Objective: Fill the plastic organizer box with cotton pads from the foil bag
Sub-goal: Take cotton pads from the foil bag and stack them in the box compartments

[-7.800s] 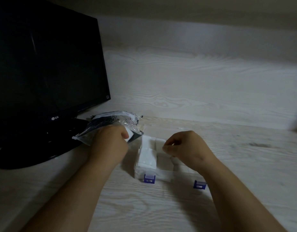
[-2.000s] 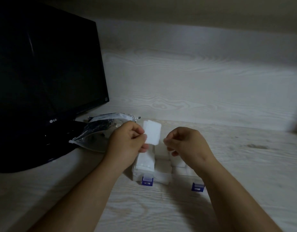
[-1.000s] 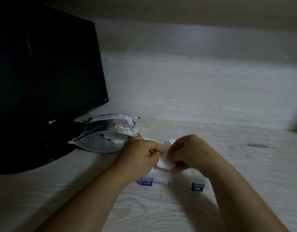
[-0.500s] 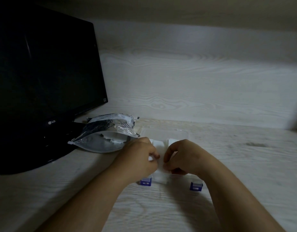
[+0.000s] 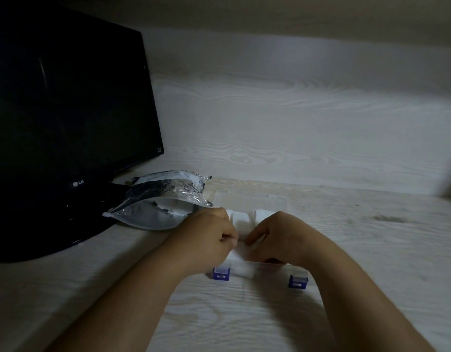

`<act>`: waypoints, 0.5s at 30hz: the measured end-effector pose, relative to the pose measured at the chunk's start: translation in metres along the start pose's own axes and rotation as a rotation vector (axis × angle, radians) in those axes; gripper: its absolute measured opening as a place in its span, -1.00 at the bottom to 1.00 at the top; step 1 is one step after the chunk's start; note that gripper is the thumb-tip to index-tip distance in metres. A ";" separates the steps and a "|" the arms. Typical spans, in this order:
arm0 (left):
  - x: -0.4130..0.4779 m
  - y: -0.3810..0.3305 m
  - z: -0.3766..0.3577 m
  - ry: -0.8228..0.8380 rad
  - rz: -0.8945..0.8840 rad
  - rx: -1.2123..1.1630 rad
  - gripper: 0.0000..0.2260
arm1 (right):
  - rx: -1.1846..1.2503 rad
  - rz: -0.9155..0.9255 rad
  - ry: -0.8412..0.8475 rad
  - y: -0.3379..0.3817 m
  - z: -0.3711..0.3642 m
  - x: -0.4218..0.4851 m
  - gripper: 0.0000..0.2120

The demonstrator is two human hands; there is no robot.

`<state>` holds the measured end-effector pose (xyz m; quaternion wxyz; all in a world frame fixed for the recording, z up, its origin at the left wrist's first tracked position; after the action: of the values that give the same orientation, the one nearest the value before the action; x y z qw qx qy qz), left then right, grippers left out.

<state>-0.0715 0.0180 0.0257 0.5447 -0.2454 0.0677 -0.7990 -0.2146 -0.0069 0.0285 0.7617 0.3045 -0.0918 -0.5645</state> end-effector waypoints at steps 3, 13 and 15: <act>0.001 -0.003 0.001 0.003 -0.003 0.074 -0.82 | -0.030 0.008 0.004 0.000 -0.003 0.002 -0.80; -0.001 0.010 0.005 -0.110 -0.011 -0.188 -0.90 | -0.067 0.039 -0.033 0.003 0.001 0.000 -0.87; -0.001 0.012 0.008 -0.157 -0.016 -0.226 -0.95 | -0.029 0.042 -0.049 0.004 0.004 0.000 -0.87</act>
<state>-0.0572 0.0157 0.0282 0.5107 -0.3675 0.1121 -0.7691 -0.2136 -0.0079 0.0339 0.7751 0.2775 -0.1088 -0.5571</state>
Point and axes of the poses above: each hand's wrist, its own x-axis towards the middle knuckle, its own z-axis out of the back of the hand, y = z × x, the point moved 6 cm from there along x, towards the middle knuckle, and after that the axes turned 3 degrees about y, right-handed, at the moved point
